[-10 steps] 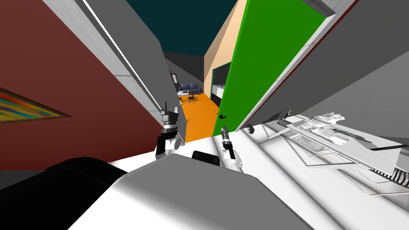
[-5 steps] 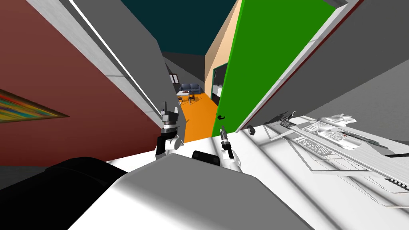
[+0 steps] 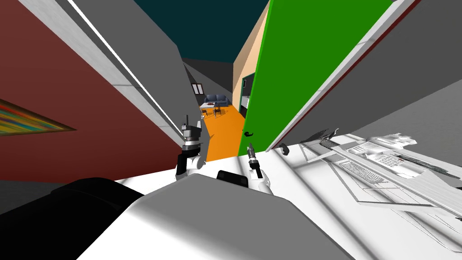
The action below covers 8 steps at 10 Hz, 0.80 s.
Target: Push the door open
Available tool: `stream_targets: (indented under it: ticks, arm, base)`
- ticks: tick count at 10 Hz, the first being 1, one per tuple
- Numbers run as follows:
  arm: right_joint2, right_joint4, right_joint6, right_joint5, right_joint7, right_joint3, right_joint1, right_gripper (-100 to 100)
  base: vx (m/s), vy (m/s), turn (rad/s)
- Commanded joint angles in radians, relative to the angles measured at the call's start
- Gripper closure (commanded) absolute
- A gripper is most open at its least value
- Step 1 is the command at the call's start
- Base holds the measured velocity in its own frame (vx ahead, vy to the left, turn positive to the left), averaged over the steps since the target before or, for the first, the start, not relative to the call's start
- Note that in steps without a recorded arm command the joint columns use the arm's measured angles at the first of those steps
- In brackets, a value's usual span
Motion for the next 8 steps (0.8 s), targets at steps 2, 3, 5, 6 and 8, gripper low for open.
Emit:
stream_targets:
  ticks: [2,3,5,6,8]
  arm:
    - [0.005,0.052,-0.009,-0.002,-0.005,0.010,-0.019,-100]
    - [0.007,0.074,-0.013,-0.003,-0.008,0.013,-0.027,-100]
    - [0.010,0.115,-0.020,-0.005,-0.012,0.019,-0.044,-100]
    - [0.012,0.133,-0.024,-0.006,-0.014,0.022,-0.052,-100]
    - [0.018,0.188,-0.033,-0.009,-0.020,0.030,-0.074,-100]
  base:
    - [0.062,-0.108,0.045]
    - [0.072,-0.101,0.051]
    - [0.067,-0.101,0.052]
    - [0.059,-0.101,0.042]
    - [0.063,-0.116,0.066]
